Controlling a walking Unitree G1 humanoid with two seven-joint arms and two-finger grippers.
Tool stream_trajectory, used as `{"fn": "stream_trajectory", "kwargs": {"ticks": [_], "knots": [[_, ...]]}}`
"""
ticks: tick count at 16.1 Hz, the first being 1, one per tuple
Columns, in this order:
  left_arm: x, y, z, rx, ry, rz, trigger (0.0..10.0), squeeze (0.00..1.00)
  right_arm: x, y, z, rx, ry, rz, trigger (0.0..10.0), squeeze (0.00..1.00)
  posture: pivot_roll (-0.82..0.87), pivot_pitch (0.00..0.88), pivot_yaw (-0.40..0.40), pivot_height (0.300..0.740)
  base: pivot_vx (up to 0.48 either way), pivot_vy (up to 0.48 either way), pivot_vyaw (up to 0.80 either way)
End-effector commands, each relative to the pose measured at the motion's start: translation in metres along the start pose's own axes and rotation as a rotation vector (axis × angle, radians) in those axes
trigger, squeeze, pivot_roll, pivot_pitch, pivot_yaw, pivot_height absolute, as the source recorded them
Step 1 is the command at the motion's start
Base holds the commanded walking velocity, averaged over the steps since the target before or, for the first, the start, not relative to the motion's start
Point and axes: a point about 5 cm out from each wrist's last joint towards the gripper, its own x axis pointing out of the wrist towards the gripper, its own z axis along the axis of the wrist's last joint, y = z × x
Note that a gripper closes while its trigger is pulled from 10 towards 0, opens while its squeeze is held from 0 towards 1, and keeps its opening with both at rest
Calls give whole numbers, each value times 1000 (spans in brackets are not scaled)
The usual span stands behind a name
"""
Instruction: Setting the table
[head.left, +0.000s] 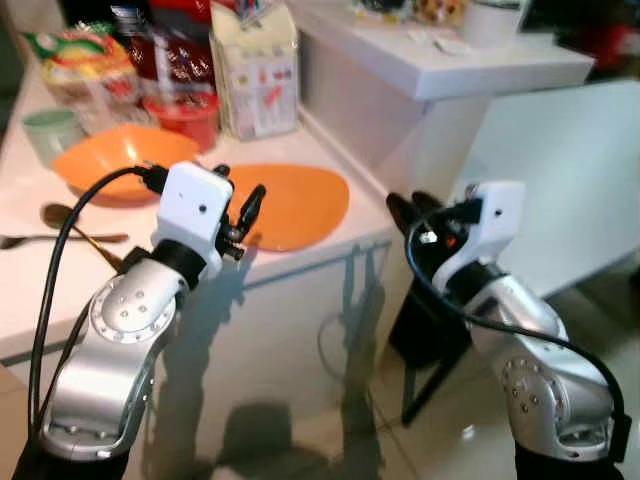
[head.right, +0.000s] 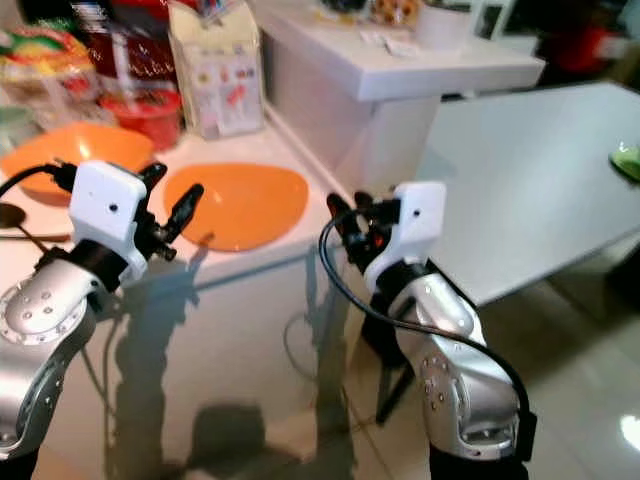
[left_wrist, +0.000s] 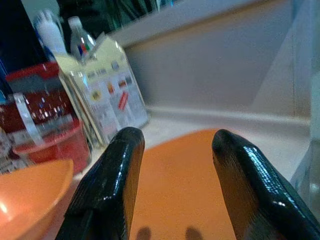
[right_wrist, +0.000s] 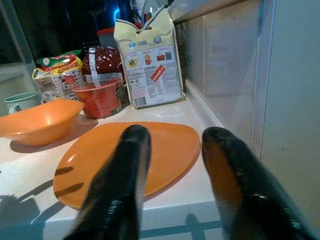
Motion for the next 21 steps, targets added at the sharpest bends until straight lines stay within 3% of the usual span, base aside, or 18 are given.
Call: {"fn": "stream_trajectory", "kwargs": {"ticks": [1,6,7,9,13,15,21], "knots": [[1,-2,-3,-3,13,-8,10000,0,0,-4,1,2,1,-6,10000,1000,68,0,-36,740,0,480,-800],[-2,-5,-3,10,14,-2,10000,0,0,-3,-1,-8,11,-3,10000,1000,75,0,-44,740,0,247,-621],[-3,-6,-3,22,16,6,10000,0,2,-3,-2,-32,20,-8,10000,0,76,0,-45,740,0,-480,0],[-3,-6,-4,14,16,16,10000,0,3,-2,-2,-38,21,-6,10000,0,77,0,-46,740,0,-480,0],[-2,-1,-4,3,21,90,10000,0,7,-1,-4,-57,39,-2,10000,0,82,0,-48,740,0,0,0],[-1,1,-3,6,16,96,10000,0,9,1,-4,-115,54,21,10000,0,82,0,-48,740,0,0,0],[0,5,-2,-11,11,99,10000,0,10,2,-9,-127,88,30,10000,0,82,0,-48,740,252,0,800]]}}
